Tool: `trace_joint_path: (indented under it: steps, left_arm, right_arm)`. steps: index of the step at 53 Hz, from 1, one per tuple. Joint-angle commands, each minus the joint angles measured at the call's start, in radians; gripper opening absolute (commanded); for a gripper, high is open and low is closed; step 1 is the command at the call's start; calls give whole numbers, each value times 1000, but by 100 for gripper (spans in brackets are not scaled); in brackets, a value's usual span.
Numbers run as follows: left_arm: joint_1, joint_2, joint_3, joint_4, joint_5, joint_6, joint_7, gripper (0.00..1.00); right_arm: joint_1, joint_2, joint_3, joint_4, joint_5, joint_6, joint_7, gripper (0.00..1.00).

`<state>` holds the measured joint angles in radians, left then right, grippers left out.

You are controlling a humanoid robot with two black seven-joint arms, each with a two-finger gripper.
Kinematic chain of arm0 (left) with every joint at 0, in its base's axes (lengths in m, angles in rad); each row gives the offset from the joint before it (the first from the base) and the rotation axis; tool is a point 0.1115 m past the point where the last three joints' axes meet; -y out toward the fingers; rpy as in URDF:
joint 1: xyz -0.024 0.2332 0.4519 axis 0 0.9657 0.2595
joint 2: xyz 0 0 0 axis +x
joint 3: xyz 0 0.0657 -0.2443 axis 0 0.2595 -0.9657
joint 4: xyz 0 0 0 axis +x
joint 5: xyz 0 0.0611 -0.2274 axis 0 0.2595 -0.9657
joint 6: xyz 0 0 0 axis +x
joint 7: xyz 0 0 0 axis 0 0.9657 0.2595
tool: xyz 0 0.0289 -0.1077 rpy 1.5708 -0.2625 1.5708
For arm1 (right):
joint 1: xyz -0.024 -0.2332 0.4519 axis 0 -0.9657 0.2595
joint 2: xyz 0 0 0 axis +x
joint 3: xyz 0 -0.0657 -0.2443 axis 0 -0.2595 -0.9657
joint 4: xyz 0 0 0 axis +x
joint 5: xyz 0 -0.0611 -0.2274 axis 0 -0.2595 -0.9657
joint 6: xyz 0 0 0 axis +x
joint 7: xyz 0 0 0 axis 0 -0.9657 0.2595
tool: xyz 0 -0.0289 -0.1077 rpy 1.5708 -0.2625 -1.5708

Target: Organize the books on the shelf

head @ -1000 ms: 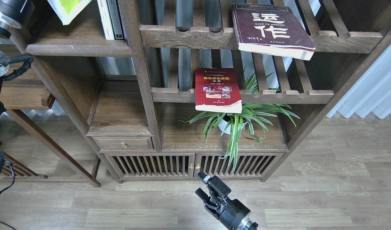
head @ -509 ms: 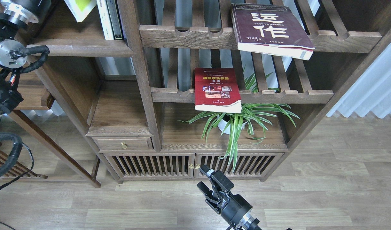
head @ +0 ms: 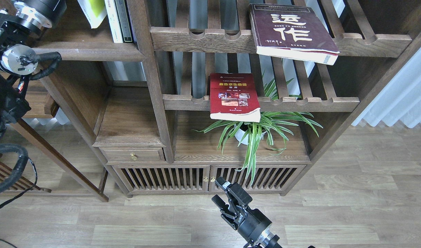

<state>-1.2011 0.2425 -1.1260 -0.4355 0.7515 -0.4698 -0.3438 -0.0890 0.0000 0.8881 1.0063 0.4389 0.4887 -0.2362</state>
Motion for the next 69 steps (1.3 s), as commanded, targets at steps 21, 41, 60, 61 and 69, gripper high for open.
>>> trace_joint_path:
  steps: [21,41,60,61,69]
  left_arm:
    - [-8,6,28,-26,0,-1,0,37]
    - [-28,27,-6,-114,-4,7,2,46]
    - [0,147,-20,-222,-24,-6,0,66]
    - [2,152,-20,-229,-26,-6,0,67]
    - [69,195,-20,-331,-66,-7,0,85]
  right_arm:
    - [-3,0,-1,5,1,0,0,98]
    - [-12,0,-1,9,1,0,0,98]
    - [-21,0,-1,20,0,0,0,98]
    - [-23,0,-1,20,1,0,0,98]
    - [-26,0,2,22,1,0,1,98]
